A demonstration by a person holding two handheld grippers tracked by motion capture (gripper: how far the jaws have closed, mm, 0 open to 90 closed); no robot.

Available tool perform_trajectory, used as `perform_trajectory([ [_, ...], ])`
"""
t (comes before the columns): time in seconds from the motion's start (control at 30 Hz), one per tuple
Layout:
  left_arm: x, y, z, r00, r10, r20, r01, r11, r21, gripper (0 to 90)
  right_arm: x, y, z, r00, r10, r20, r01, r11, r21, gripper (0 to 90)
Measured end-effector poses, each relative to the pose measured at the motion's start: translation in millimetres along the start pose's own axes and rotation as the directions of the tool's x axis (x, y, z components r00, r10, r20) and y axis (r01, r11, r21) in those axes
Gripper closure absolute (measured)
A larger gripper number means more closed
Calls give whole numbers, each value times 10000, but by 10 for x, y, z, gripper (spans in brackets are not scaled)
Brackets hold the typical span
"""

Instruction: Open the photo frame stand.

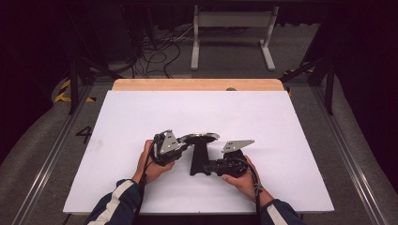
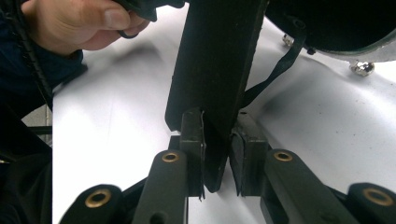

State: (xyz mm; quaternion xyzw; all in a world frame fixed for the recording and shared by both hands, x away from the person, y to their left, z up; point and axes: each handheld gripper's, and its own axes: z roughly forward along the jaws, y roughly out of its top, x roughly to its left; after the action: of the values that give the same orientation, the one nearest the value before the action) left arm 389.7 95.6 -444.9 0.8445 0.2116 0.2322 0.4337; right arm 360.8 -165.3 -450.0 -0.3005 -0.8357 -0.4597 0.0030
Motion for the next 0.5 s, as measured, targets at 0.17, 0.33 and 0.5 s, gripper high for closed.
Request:
perform_trajectory([
  [0.17, -9, 1, 9, 9998, -37, -177, 38, 10000, 75, 710, 4, -4, 7, 10000, 19, 22, -19, 10000, 8, 770],
  [0.33, -31, -5, 33, 9986, 125, -520, -113, 9996, 241, 708, 14, -14, 36, 9998, -88, 204, 85, 9998, 157, 775],
  [0.5, -58, 4, 50, 9967, 33, -811, -13, 9997, 244, 698, 4, -14, 40, 9995, -52, 297, 49, 9999, 104, 774],
])
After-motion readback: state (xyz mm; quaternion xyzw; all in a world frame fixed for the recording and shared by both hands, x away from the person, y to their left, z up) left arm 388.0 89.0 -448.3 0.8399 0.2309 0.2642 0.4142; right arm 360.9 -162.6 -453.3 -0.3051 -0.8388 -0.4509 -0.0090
